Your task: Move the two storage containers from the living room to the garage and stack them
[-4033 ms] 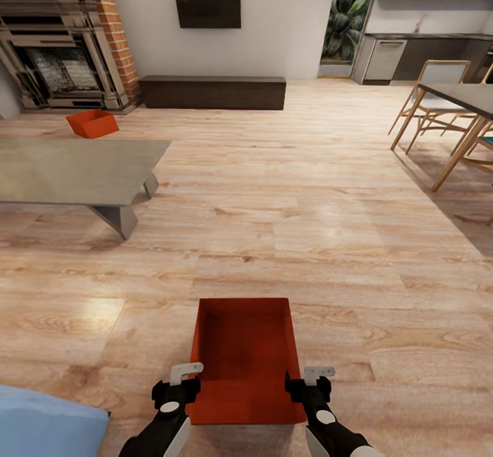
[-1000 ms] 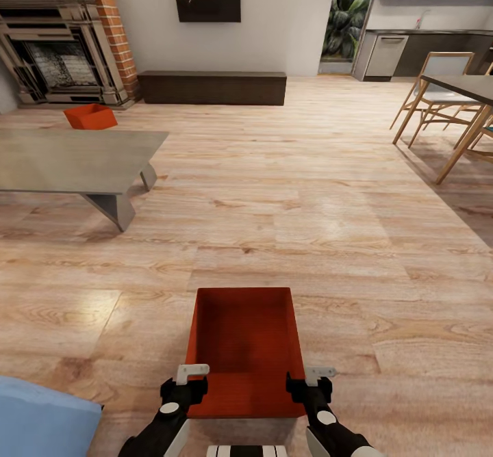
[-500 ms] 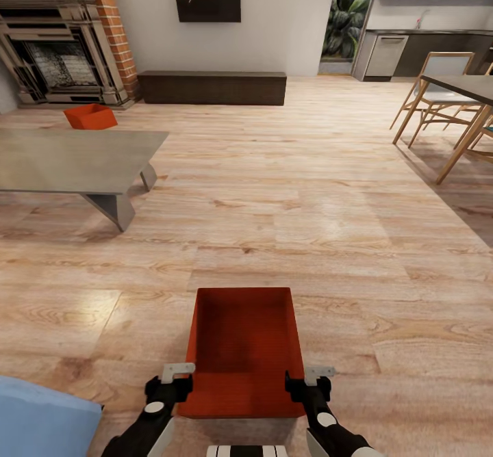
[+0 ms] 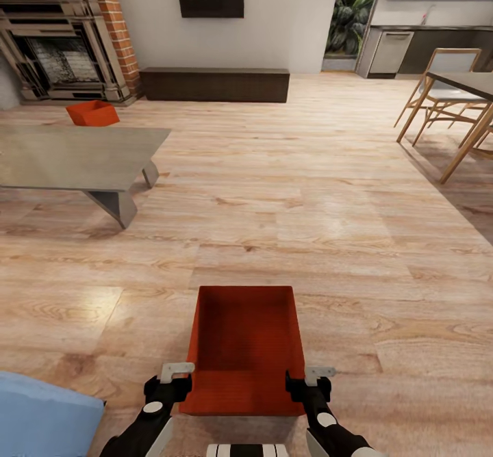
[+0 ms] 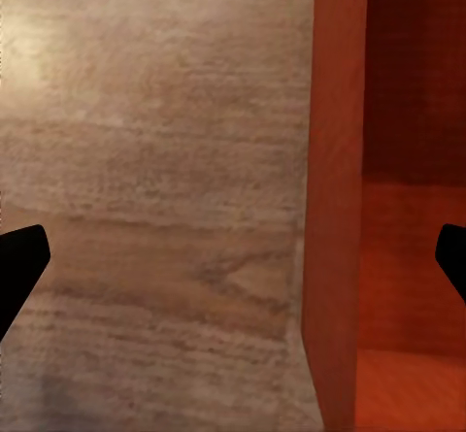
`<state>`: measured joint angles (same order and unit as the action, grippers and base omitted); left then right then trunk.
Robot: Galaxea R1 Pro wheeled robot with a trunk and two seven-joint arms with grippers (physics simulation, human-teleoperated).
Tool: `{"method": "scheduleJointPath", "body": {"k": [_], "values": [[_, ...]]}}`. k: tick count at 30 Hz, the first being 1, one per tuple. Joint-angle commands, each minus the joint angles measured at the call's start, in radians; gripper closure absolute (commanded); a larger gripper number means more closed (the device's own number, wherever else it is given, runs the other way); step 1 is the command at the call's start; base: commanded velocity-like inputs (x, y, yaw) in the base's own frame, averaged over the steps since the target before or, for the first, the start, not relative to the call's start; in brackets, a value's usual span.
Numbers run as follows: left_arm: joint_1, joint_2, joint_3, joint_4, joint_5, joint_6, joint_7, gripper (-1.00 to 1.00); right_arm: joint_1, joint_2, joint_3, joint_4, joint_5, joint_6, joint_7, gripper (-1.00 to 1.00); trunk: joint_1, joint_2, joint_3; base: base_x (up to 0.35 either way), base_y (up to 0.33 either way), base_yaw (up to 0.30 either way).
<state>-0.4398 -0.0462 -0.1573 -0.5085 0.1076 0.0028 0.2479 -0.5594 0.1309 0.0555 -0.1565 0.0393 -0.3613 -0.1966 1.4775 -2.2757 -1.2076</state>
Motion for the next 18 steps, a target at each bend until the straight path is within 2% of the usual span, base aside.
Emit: {"method": "scheduleJointPath", "body": {"k": [1, 8, 18], "values": [[0.000, 0.001, -0.008, -0.001, 0.010, 0.000, 0.008, -1.00, -0.001, 0.000, 0.006, 0.001, 0.005, -0.001, -0.009, -1.00, 0.000, 0.000, -0.002, 0.000, 0.000, 0.068], [0.000, -0.001, -0.007, -0.001, 0.011, 0.000, 0.008, -1.00, -0.001, -0.001, 0.006, 0.001, 0.006, -0.001, -0.009, -1.00, 0.000, 0.000, -0.013, 0.000, 0.000, 0.061], [0.000, -0.007, -0.007, -0.002, 0.011, 0.000, 0.015, -1.00, -0.001, -0.004, 0.006, 0.000, 0.004, -0.002, -0.006, -1.00, 0.000, 0.000, -0.019, 0.000, 0.000, 0.008]]}}
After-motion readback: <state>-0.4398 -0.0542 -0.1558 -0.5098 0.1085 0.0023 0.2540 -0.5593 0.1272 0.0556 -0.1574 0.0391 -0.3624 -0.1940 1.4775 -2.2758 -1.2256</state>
